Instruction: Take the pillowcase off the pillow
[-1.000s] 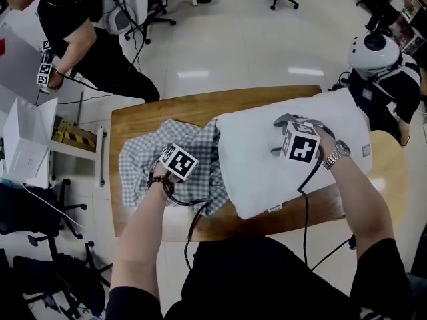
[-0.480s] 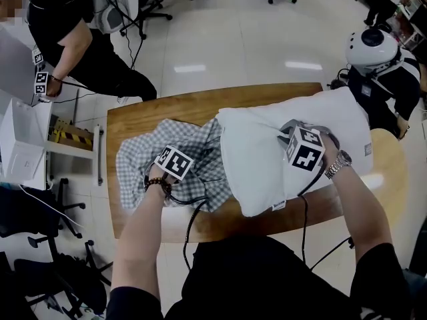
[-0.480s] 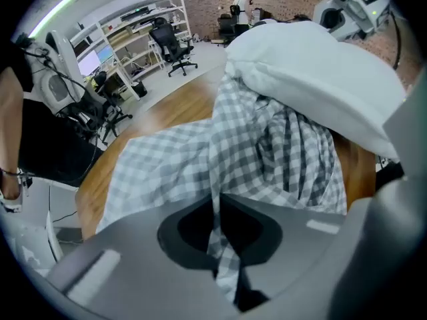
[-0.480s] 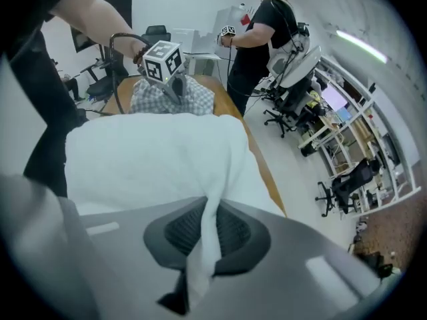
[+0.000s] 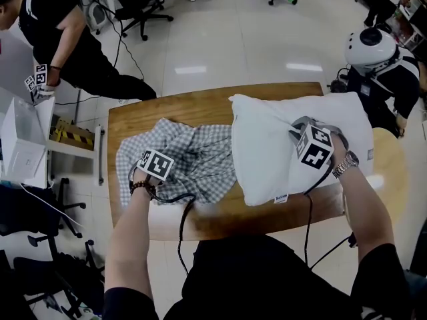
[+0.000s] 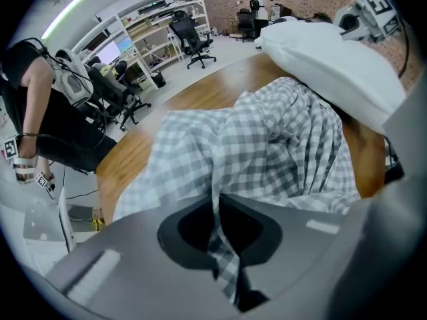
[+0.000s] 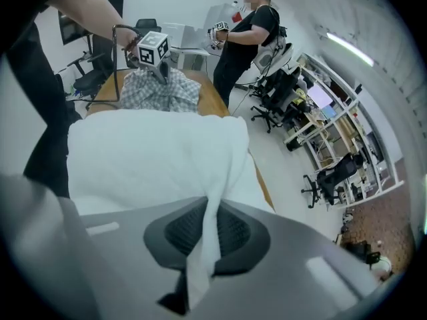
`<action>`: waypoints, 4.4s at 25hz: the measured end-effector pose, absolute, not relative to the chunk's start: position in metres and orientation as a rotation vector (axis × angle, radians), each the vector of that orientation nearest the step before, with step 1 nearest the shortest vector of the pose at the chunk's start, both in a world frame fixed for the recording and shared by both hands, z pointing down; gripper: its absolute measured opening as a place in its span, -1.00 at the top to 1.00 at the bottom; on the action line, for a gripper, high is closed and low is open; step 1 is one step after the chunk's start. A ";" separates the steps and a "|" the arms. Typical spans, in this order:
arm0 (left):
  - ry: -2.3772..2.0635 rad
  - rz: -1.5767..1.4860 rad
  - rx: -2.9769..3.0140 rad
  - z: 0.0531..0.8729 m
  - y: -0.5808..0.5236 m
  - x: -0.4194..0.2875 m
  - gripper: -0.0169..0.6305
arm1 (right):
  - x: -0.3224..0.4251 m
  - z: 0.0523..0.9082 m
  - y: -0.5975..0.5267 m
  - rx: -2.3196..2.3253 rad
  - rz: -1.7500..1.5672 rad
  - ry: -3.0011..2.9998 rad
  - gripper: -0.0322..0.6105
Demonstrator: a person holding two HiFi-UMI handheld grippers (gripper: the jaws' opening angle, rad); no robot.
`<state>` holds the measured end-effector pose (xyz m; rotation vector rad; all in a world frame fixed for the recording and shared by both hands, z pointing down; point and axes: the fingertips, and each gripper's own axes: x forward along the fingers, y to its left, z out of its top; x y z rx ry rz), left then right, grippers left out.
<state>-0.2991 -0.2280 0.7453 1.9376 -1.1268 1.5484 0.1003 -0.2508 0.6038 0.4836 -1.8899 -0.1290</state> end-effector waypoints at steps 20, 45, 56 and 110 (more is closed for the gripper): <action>-1.439 1.386 2.073 0.684 -0.201 -0.362 0.44 | 0.094 0.590 -0.226 0.592 -0.252 -1.980 0.38; -1.651 0.303 2.605 0.468 0.003 -0.124 0.51 | 0.128 0.450 -0.002 1.035 -0.392 -2.622 0.46; -1.552 0.143 2.810 0.434 0.087 -0.045 0.75 | 0.094 0.424 0.086 1.123 -0.387 -2.786 0.74; -1.638 0.056 3.056 0.406 0.366 -0.036 0.94 | 0.000 0.400 0.387 1.190 -0.541 -2.837 0.90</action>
